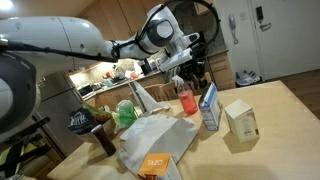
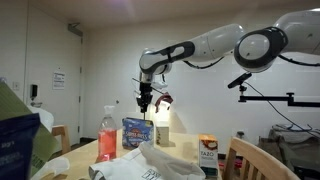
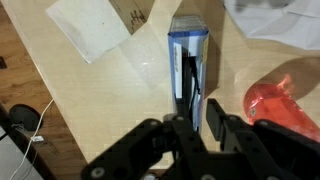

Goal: Move the blue box forward then move the beige box forward then move the white box forward then move the white bag to the right and put it upright

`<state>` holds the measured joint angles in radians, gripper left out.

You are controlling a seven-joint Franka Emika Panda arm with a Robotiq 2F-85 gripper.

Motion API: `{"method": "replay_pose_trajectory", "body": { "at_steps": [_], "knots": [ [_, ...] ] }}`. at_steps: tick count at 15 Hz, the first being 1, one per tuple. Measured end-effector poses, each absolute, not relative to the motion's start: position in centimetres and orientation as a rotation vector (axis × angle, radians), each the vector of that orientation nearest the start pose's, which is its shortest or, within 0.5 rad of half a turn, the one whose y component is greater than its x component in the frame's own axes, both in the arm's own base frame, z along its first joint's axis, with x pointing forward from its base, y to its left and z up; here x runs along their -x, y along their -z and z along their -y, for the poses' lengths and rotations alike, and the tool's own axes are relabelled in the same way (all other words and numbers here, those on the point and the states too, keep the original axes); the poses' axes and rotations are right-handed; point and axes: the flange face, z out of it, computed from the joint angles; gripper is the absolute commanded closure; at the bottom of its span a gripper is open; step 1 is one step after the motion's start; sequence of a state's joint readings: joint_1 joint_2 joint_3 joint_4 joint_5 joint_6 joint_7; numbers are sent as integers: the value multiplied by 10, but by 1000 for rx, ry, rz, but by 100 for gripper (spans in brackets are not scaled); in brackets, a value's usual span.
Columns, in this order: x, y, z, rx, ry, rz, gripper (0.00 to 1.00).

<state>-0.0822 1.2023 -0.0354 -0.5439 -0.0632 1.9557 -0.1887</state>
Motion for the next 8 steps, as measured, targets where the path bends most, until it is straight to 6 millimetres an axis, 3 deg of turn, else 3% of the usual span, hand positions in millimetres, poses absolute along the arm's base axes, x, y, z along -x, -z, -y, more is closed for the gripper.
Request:
{"method": "replay_pose_trajectory", "body": {
  "at_steps": [1,2,3,8],
  "knots": [
    [-821,-294,83,3241,304,186,100],
    [-820,-289,84,3240,291,184,92],
    [-819,-284,85,3240,275,182,99],
    [-818,-276,87,3240,252,179,99]
  ]
}}
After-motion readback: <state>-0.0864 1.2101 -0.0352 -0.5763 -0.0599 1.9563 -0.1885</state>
